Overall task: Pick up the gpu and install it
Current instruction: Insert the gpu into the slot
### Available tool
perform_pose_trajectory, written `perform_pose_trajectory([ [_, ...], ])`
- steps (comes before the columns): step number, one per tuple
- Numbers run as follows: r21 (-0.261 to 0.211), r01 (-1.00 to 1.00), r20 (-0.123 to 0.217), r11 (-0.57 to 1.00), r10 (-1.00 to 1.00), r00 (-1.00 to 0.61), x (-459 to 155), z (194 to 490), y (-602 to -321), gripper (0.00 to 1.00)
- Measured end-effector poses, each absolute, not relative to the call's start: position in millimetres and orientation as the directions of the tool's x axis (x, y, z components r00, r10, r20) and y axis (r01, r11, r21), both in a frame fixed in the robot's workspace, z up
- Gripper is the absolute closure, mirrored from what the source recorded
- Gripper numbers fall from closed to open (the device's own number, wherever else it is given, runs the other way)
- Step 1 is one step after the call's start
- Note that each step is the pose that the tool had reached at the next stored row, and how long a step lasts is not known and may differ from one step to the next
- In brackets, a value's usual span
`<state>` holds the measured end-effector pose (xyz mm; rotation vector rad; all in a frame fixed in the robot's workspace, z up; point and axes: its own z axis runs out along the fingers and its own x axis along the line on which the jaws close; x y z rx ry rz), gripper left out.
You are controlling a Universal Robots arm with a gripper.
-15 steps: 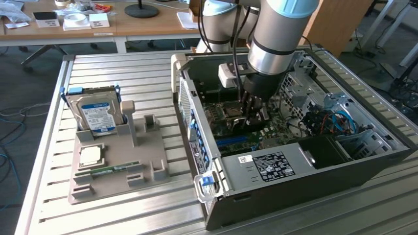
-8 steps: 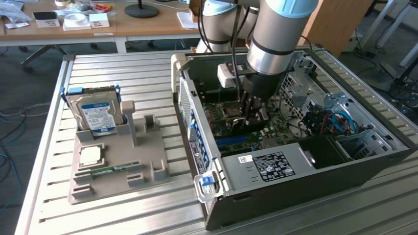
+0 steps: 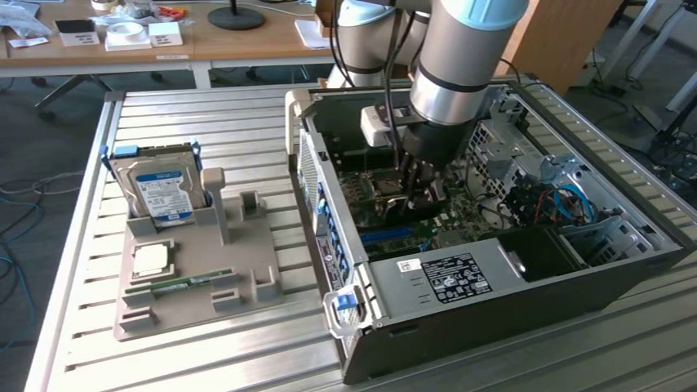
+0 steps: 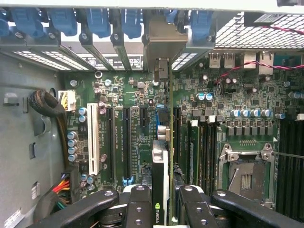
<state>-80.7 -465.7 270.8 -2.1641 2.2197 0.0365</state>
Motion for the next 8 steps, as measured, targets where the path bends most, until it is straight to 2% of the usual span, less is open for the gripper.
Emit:
perform_pose_trajectory([
  [8,-0.012,-1.000,-0.046,0.026,-0.999,-0.025,-82.3,270.2,-465.8,0.73],
])
